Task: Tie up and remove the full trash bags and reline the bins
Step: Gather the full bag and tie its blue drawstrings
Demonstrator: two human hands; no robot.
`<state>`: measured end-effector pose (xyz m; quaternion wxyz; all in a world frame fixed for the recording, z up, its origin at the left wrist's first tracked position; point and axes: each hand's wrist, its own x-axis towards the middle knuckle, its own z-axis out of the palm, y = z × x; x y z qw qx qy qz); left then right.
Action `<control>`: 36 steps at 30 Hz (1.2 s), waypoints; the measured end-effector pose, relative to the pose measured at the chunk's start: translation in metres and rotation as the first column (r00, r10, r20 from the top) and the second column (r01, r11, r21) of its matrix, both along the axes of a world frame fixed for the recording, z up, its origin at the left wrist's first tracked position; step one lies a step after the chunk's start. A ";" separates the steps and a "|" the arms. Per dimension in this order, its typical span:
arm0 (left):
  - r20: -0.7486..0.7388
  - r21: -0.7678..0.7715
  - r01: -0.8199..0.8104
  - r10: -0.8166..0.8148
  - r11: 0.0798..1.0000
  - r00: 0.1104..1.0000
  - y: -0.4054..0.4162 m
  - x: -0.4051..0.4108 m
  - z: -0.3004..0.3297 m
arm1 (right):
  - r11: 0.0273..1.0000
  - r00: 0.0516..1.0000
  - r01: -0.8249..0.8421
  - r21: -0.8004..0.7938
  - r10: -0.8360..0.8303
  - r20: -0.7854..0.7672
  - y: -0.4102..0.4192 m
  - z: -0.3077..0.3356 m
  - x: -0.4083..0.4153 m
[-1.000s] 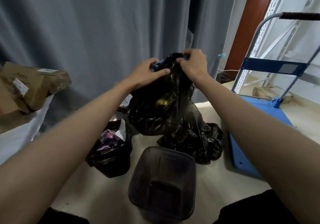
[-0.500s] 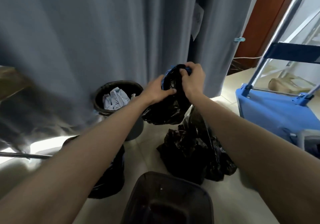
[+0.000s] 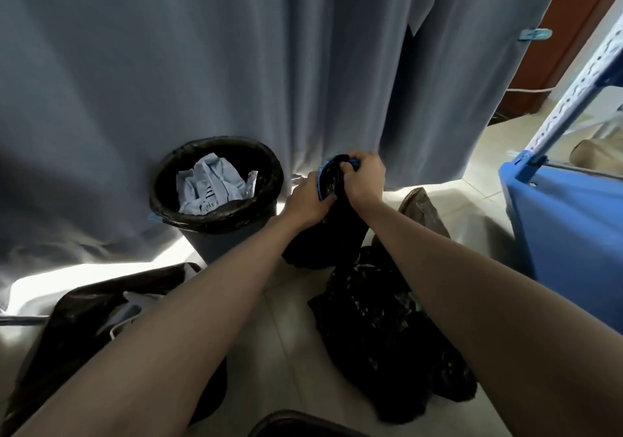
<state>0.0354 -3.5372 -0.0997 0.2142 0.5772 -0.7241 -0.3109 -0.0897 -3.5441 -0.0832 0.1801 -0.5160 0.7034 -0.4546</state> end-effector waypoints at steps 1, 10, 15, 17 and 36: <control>0.021 0.011 -0.010 0.009 1.000 1.000 -0.001 0.000 -0.005 | 0.998 0.998 -0.054 0.044 0.053 0.022 -0.001 -0.007 0.002; 0.117 0.044 -0.068 0.062 0.997 0.991 0.002 0.011 -0.006 | 0.926 0.940 -0.316 0.206 0.335 -0.065 0.017 -0.019 -0.006; 0.148 0.036 -0.022 0.016 0.999 0.989 0.013 0.007 -0.002 | 0.954 0.936 -0.252 0.162 0.282 -0.209 0.033 -0.015 -0.013; 0.144 0.019 -0.015 0.013 1.000 0.989 0.017 0.005 -0.002 | 0.979 0.948 -0.171 0.110 0.194 -0.250 0.040 -0.013 -0.017; -0.043 -0.292 -0.202 0.198 0.935 0.979 0.009 -0.012 0.011 | 0.997 0.987 -0.041 -0.061 0.050 0.150 0.031 -0.001 0.007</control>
